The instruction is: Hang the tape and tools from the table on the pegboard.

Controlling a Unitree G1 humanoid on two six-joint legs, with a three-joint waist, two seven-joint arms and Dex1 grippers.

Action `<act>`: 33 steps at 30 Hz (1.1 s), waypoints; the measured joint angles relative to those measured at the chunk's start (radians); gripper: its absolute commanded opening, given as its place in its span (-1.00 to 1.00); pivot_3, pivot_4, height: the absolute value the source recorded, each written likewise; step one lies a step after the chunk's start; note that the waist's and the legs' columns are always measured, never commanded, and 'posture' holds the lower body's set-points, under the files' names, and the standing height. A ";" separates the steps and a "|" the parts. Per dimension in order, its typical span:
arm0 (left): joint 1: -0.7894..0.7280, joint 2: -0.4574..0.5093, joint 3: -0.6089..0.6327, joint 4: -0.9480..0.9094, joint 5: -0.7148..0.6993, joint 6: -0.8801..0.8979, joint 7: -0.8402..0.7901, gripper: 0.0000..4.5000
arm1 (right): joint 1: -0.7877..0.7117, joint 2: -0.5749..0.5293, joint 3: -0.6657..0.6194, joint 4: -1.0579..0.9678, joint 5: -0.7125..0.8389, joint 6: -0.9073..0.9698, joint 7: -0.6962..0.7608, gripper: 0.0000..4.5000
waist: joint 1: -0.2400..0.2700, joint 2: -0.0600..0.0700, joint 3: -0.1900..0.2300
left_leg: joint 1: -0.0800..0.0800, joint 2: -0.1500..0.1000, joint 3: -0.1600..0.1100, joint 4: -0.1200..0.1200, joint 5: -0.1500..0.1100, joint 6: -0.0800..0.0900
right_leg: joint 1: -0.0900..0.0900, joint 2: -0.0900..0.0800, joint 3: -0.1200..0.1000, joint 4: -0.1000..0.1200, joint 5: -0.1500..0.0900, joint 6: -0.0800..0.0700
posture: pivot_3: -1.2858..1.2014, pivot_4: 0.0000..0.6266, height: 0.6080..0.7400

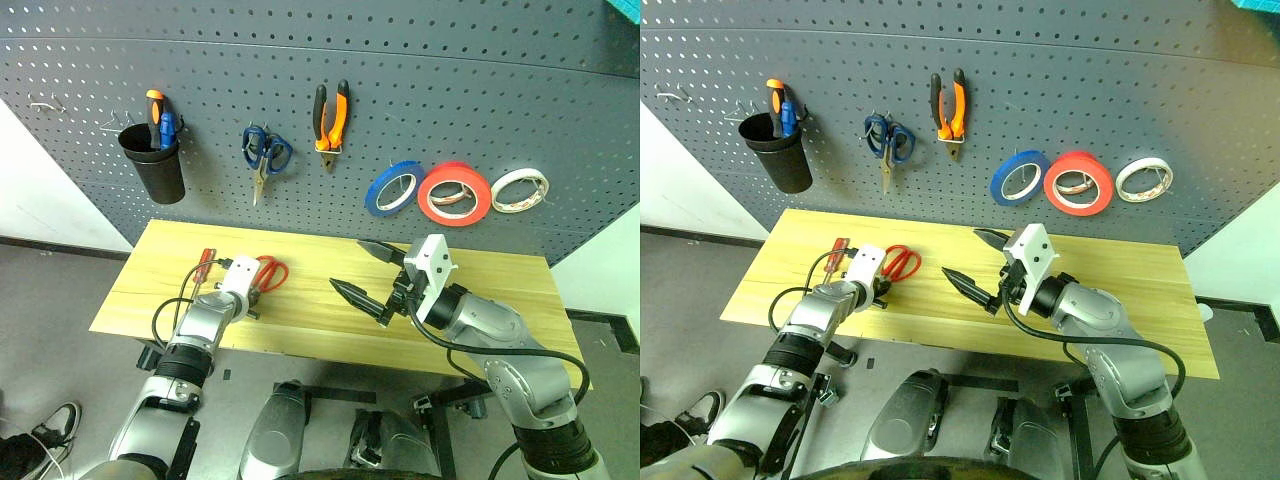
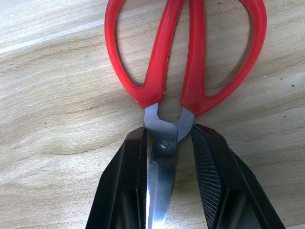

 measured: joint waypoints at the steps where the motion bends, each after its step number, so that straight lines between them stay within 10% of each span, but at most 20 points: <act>1: 0.000 0.000 0.000 0.000 0.000 0.000 0.003 -0.54 | -0.002 0.000 0.000 0.000 -0.001 0.000 -0.001 1.00 | 0.000 0.000 0.000 | 0.000 0.000 0.000 0.000 0.000 0.000 | 0.000 0.000 0.000 0.000 0.000 0.000 | 0.31 -0.63 0.03; 16: 0.248 0.016 0.012 -0.281 -0.016 -0.179 -0.026 -0.54 | -0.017 0.009 0.003 0.005 -0.011 -0.006 -0.003 1.00 | 0.005 0.000 0.000 | -0.001 0.000 0.000 0.000 0.000 0.001 | -0.001 -0.001 0.000 -0.001 0.000 0.000 | 0.31 -0.65 0.03; 21: 0.387 0.018 0.038 -0.395 -0.038 -0.365 -0.047 -0.99 | -0.011 0.009 0.003 0.005 -0.020 -0.008 -0.004 1.00 | 0.002 0.000 0.000 | -0.001 0.001 0.000 0.000 -0.001 0.001 | -0.001 -0.001 0.000 -0.001 0.000 0.000 | 0.31 -0.65 0.03; 33: 0.493 0.020 0.058 -0.479 -0.057 -0.504 -0.074 -0.99 | -0.007 0.009 0.003 0.006 -0.025 -0.016 -0.004 1.00 | 0.002 0.001 -0.001 | -0.001 0.001 0.000 -0.001 -0.001 0.001 | -0.001 -0.001 0.000 -0.001 0.000 0.000 | 0.31 -0.65 0.03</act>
